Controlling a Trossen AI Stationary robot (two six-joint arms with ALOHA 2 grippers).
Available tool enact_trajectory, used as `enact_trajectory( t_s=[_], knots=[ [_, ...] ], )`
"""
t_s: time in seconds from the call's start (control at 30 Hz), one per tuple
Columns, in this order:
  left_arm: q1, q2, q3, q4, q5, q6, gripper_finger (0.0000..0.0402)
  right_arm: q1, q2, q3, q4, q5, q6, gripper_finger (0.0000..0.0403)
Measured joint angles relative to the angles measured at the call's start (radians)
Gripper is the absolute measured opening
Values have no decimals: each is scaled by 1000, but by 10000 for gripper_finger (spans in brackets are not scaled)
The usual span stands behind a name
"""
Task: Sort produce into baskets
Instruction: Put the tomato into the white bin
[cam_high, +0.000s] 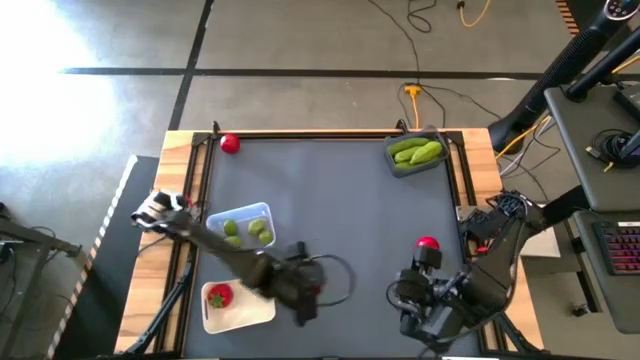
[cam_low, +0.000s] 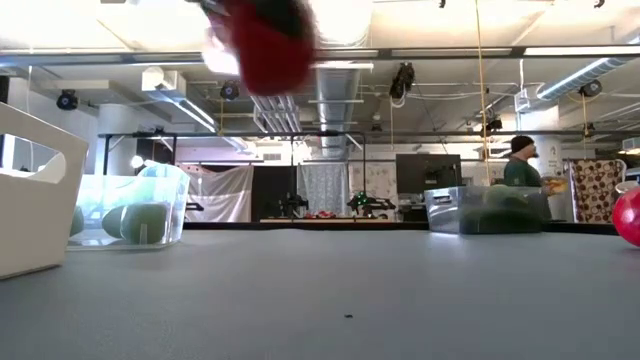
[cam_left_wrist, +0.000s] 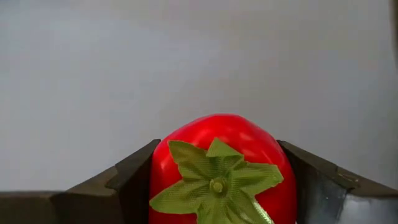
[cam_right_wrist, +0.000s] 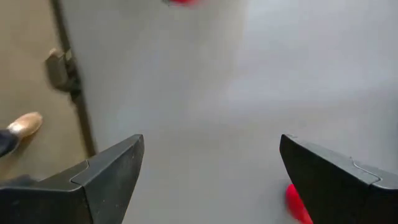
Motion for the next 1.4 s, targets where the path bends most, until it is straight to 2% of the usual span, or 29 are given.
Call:
enact_trajectory(
  t_s=[0.13, 0.23, 0.33, 0.5, 0.6, 0.73, 0.87, 0.97, 1.2, 1.3, 1.4],
  knots=[
    [-126, -91, -23, -265, -10, -250, 266, -64, 0, -17, 3, 12, -46, 368],
    [-226, -109, -54, -388, 21, -430, 266, -109, 0, -48, 44, 13, -74, 368],
    [-302, -110, -116, -397, 74, -574, 266, -140, 1, -75, 81, 9, -82, 368],
    [-358, -88, -231, -383, 51, -777, 266, -157, 1, -115, 106, 10, -74, 368],
    [-352, -86, -306, -335, 40, -823, 267, -163, 1, -139, 100, -2, -35, 368],
    [-329, -85, -385, -290, 43, -892, 297, -172, 0, -162, 56, -26, 111, 368],
    [-322, -85, -401, -291, 37, -955, 316, -175, -2, -177, -4, -75, 276, 368],
    [-324, -85, -402, -308, 30, -995, 322, -175, -7, -193, -15, -114, 326, 368],
    [-324, -86, -337, -415, 22, -1004, 340, -233, -13, -225, -23, -201, 310, 368],
    [-326, -86, -277, -495, -3, -1004, 350, -268, -44, -243, -41, -197, 316, 368],
    [-332, -86, -209, -586, -58, -1005, 357, -286, -126, -313, -41, -149, 372, 368]
  ],
)
